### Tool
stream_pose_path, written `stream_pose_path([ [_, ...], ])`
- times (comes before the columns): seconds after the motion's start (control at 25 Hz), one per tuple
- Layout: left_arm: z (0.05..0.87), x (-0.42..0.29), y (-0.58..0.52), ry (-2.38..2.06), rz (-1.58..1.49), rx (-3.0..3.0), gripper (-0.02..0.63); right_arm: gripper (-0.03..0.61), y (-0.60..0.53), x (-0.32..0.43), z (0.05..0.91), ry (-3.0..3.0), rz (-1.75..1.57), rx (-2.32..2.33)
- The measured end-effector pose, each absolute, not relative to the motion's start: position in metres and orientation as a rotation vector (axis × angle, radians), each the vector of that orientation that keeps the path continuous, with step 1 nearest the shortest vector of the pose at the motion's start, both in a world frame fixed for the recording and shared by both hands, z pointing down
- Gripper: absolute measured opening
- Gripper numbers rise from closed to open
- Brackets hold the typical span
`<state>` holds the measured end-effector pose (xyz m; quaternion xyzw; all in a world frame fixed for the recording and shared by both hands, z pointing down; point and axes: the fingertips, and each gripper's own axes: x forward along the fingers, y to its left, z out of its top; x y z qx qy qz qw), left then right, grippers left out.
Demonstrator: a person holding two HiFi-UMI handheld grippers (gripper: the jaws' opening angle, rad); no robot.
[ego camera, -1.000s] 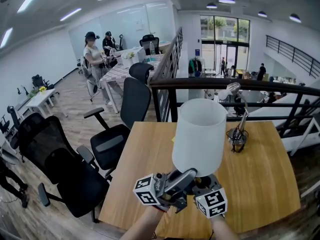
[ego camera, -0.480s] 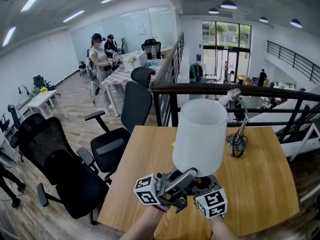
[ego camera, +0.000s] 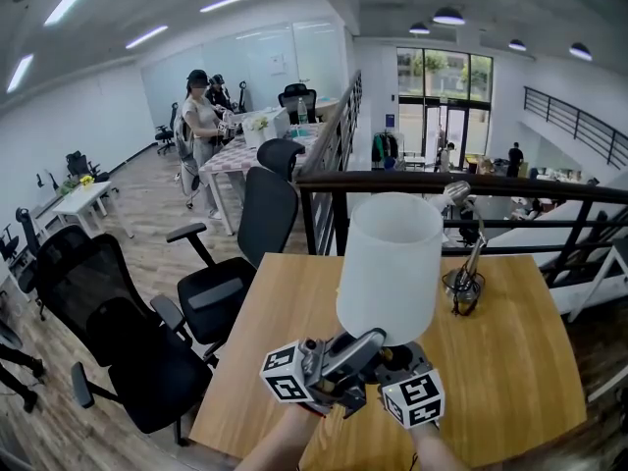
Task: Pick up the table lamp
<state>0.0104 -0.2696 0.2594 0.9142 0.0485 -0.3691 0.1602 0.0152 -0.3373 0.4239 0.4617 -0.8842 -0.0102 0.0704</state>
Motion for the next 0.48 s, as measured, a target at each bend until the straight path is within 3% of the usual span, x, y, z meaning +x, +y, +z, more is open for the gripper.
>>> stream_pose_path([
  [0.48,0.249,0.009,-0.271,0.125,-1.057,2.632,0.037,0.108,-0.34,0.013,0.412,-2.675,-0.05,1.381],
])
